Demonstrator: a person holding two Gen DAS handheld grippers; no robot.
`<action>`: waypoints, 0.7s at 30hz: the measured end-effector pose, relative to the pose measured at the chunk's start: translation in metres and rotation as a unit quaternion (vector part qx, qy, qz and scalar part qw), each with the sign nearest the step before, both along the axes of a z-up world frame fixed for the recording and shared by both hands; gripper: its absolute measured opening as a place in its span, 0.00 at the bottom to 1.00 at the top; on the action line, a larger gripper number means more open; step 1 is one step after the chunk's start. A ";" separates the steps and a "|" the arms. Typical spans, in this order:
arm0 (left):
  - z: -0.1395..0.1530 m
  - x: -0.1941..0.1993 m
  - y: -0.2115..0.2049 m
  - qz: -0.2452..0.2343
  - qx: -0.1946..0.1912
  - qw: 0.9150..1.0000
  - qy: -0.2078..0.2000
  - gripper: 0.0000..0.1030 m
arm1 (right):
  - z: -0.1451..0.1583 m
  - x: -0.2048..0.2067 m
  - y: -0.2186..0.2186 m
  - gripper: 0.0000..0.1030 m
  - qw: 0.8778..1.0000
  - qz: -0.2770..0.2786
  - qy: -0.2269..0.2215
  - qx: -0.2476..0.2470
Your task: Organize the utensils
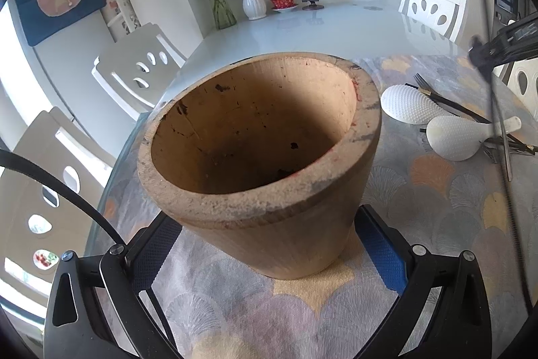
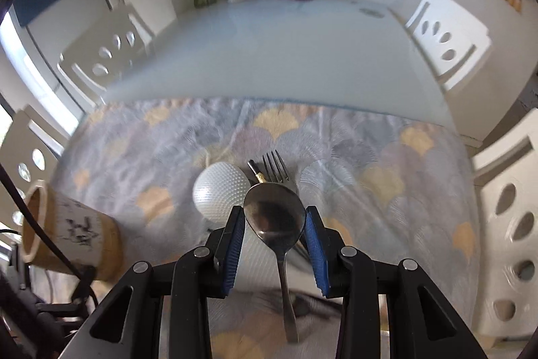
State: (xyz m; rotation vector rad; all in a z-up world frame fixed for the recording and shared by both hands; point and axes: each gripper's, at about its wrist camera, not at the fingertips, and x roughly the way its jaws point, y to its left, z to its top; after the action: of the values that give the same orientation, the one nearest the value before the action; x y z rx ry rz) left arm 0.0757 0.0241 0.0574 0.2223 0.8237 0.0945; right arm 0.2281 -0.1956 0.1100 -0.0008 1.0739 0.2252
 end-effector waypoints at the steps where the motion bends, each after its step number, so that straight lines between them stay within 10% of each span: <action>1: 0.001 -0.002 -0.001 -0.001 0.000 1.000 -0.002 0.99 | 0.008 -0.008 -0.001 0.34 1.000 -0.003 -0.007 0.005; 4: 0.002 -0.004 0.000 -0.003 0.002 1.000 -0.006 0.99 | 0.033 -0.028 0.000 0.34 0.999 -0.006 -0.027 0.018; 7: 0.003 -0.008 -0.001 -0.005 0.001 1.000 -0.008 0.99 | 0.057 -0.039 0.005 0.12 0.999 0.003 -0.049 0.023; 15: 0.005 -0.017 0.000 -0.010 0.004 1.000 -0.013 0.99 | 0.087 -0.035 0.026 0.12 0.996 0.036 -0.066 0.041; 19: 0.004 -0.023 0.002 -0.012 0.004 1.000 -0.008 0.99 | 0.052 -0.013 0.028 0.59 0.998 0.045 -0.001 0.046; 21: 0.003 -0.025 0.004 -0.013 0.004 1.000 -0.007 0.99 | 0.032 -0.002 0.040 0.61 0.997 0.069 0.013 0.036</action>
State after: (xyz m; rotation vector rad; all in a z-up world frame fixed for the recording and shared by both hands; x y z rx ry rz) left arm 0.0503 0.0285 0.0606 0.2405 0.8063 0.0750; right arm 0.2264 -0.1553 0.1420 -0.0082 1.0933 0.3895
